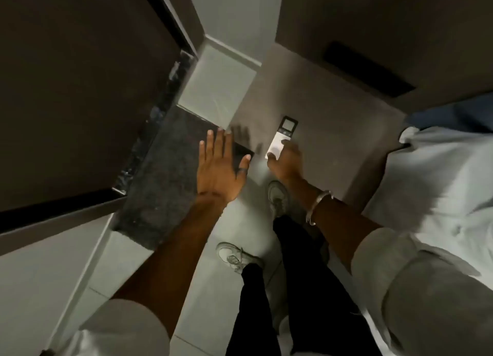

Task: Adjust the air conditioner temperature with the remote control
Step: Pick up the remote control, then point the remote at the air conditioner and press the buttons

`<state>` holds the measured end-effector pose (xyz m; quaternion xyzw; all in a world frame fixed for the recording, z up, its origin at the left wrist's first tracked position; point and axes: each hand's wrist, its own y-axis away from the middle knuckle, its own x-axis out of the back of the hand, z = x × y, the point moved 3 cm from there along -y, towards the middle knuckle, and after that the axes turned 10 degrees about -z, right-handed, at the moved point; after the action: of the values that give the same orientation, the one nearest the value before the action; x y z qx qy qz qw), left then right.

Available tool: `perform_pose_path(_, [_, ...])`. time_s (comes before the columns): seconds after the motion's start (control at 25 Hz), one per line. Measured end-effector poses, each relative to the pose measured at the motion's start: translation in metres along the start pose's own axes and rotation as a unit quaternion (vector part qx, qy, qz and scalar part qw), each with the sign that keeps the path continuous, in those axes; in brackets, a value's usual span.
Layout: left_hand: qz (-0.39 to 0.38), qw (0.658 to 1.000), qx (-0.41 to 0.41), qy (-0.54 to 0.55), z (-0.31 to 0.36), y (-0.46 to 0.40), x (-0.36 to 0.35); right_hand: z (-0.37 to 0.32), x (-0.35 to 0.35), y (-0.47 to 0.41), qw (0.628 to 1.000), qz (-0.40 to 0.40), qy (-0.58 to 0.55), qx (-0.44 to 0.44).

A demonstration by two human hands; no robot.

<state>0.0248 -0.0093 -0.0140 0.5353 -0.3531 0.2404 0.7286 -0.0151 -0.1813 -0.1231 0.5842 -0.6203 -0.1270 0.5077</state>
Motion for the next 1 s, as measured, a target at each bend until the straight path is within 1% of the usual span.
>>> perform_pose_path(0.12, [-0.04, 0.998, -0.022, -0.044, -0.004, -0.064, -0.056, 0.02, -0.016, -0.083, 0.988, 0.08, -0.074, -0.106])
perform_pose_path(0.24, [-0.068, 0.996, -0.04, -0.052, -0.011, -0.096, -0.102, 0.035, -0.041, -0.129, 0.976, 0.107, -0.088, -0.17])
perform_pose_path(0.36, [-0.059, 0.996, -0.04, -0.058, -0.02, -0.087, -0.116, 0.043, -0.05, -0.139, 0.966, 0.134, -0.12, -0.185])
perform_pose_path(0.44, [-0.053, 0.997, -0.034, -0.048, -0.024, -0.071, -0.104, 0.037, -0.044, -0.133, 0.959, 0.117, -0.182, -0.185])
perform_pose_path(0.48, [-0.037, 0.998, -0.034, -0.042, -0.024, -0.06, -0.089, 0.027, -0.04, -0.122, 0.955, 0.092, -0.228, -0.168])
perform_pose_path(0.56, [-0.003, 0.999, -0.024, -0.036, -0.027, -0.034, -0.052, -0.003, -0.032, -0.09, 0.945, 0.019, -0.31, -0.105])
perform_pose_path(0.64, [0.063, 0.997, -0.014, -0.036, -0.034, 0.003, 0.006, -0.058, -0.015, -0.034, 0.924, -0.068, -0.375, -0.034])
perform_pose_path(0.72, [0.136, 0.99, -0.013, -0.035, -0.04, 0.039, 0.074, -0.126, 0.014, 0.026, 0.899, -0.137, -0.411, 0.066])
perform_pose_path(0.76, [0.186, 0.982, -0.007, -0.032, -0.044, 0.066, 0.117, -0.168, 0.033, 0.065, 0.886, -0.161, -0.412, 0.137])
perform_pose_path(0.84, [0.299, 0.953, 0.003, -0.035, -0.052, 0.131, 0.207, -0.255, 0.073, 0.151, 0.851, -0.208, -0.397, 0.274])
perform_pose_path(0.88, [0.359, 0.932, 0.007, -0.045, -0.058, 0.169, 0.253, -0.299, 0.091, 0.199, 0.827, -0.229, -0.384, 0.34])
perform_pose_path(0.92, [0.413, 0.909, 0.013, -0.058, -0.064, 0.206, 0.292, -0.336, 0.108, 0.244, 0.801, -0.248, -0.373, 0.397])
perform_pose_path(1.0, [0.524, 0.846, 0.037, -0.096, -0.078, 0.294, 0.361, -0.402, 0.135, 0.34, 0.746, -0.283, -0.344, 0.495])
